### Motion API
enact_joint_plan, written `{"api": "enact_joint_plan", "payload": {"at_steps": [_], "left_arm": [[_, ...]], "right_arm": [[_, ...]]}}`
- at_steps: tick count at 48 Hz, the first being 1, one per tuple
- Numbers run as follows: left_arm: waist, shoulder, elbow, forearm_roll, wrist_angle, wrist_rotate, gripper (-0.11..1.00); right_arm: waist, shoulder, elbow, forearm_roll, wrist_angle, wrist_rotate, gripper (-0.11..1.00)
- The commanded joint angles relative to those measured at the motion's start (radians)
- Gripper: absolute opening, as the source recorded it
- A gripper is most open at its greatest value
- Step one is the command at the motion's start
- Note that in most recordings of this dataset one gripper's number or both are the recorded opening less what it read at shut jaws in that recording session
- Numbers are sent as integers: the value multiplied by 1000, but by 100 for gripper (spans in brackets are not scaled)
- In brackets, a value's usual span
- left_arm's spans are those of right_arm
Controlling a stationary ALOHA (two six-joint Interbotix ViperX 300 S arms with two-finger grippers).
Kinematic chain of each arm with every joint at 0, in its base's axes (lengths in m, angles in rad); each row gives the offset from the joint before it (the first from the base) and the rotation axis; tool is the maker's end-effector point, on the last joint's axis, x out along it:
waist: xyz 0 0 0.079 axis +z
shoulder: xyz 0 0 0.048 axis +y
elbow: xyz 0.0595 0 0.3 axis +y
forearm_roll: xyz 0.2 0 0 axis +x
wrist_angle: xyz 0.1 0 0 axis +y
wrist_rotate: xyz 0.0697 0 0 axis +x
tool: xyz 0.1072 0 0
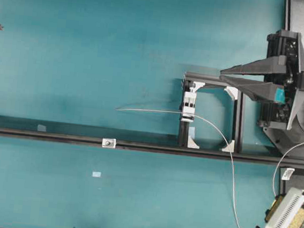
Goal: Insert the wire into the hole on the right side and pull it with the left arm.
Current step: 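Move the right gripper left toward the white wire near the bracket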
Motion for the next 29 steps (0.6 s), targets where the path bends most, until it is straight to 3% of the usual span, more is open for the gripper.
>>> {"api": "enact_joint_plan", "payload": {"at_steps": [1,3,8,14,23,29], "left_arm": [[-12,8,14,-28,-25,-5,24],[-14,8,25,-28,-29,-5,22],[-14,8,51,-31,-31,-6,2],[-14,8,75,-31,-31,-15,-9],[-14,15,91,-31,-32,-18,1],[-11,38,92,-31,-32,-18,19]], "right_arm": [[2,9,6,0,-6,5,24],[2,12,26,0,-12,5,23],[2,29,69,0,-23,9,3],[2,57,106,0,-23,41,1],[2,83,124,0,-26,106,2],[2,87,129,0,-26,106,23]]}}
